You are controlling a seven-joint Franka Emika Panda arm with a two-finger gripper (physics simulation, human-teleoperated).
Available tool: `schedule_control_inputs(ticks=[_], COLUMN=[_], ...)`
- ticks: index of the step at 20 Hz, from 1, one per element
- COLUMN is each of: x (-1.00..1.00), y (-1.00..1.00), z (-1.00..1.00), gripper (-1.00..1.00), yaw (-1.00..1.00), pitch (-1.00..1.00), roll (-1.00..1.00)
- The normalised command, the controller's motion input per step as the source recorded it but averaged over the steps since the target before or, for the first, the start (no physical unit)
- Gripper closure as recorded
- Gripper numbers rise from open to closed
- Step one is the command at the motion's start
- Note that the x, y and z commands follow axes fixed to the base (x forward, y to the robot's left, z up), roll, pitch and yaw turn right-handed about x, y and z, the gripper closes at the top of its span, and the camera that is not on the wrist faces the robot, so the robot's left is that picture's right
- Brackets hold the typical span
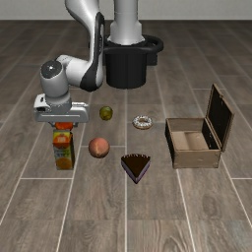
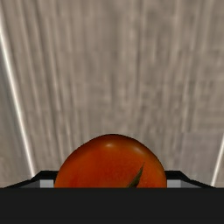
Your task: Pick up the tomato and place it in the box
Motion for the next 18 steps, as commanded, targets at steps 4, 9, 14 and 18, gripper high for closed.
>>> schedule_control_inputs(ticks=[4, 9, 14, 18], x=[0.0, 0.0, 0.0, 0.0], y=[0.0, 0.0, 0.0, 0.0], z=[0.0, 0.8, 1.0, 1.0], gripper=[1.0, 1.0, 1.0, 1.0], yaw=[0.0, 0.0, 0.0, 0.0], pitch=[0.0, 0.0, 0.0, 0.0], roll=[0.0, 0.0, 0.0, 0.0])
